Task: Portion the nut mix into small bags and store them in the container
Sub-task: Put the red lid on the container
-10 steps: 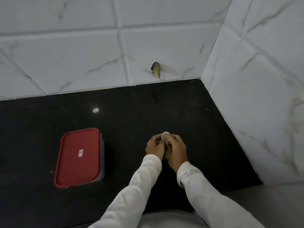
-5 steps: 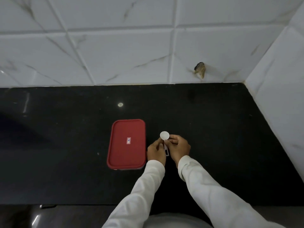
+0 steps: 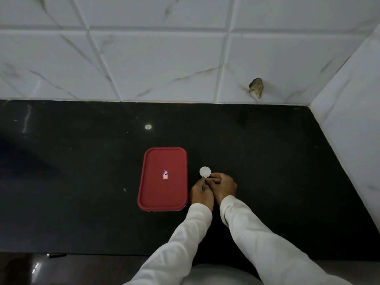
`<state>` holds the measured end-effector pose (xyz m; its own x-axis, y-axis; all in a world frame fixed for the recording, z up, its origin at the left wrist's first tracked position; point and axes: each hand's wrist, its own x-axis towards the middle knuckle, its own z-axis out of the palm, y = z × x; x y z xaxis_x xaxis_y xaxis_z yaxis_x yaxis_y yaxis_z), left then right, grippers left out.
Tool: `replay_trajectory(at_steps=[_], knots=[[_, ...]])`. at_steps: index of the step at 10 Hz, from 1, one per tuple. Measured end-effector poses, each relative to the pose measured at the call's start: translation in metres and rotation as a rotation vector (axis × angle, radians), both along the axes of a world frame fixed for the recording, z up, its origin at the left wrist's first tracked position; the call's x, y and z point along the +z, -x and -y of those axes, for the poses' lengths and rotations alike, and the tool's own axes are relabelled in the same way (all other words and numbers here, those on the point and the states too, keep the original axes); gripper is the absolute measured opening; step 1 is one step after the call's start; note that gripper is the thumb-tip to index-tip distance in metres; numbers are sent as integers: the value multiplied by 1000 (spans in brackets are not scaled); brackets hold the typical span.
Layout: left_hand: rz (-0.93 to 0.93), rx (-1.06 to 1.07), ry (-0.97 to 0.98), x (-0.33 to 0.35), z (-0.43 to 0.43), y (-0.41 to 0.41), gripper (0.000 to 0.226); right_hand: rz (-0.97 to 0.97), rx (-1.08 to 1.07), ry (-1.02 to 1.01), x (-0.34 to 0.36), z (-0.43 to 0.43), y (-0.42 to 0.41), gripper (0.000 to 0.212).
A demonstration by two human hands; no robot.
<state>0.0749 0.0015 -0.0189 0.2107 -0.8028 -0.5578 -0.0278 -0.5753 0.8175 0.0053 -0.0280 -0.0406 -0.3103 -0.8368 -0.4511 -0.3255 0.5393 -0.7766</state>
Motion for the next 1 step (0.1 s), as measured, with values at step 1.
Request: replay_trajectory(at_steps=[1], knots=[[115,-10,37,-1,-4,3,39,-7,-23,42,5,1,5,21]])
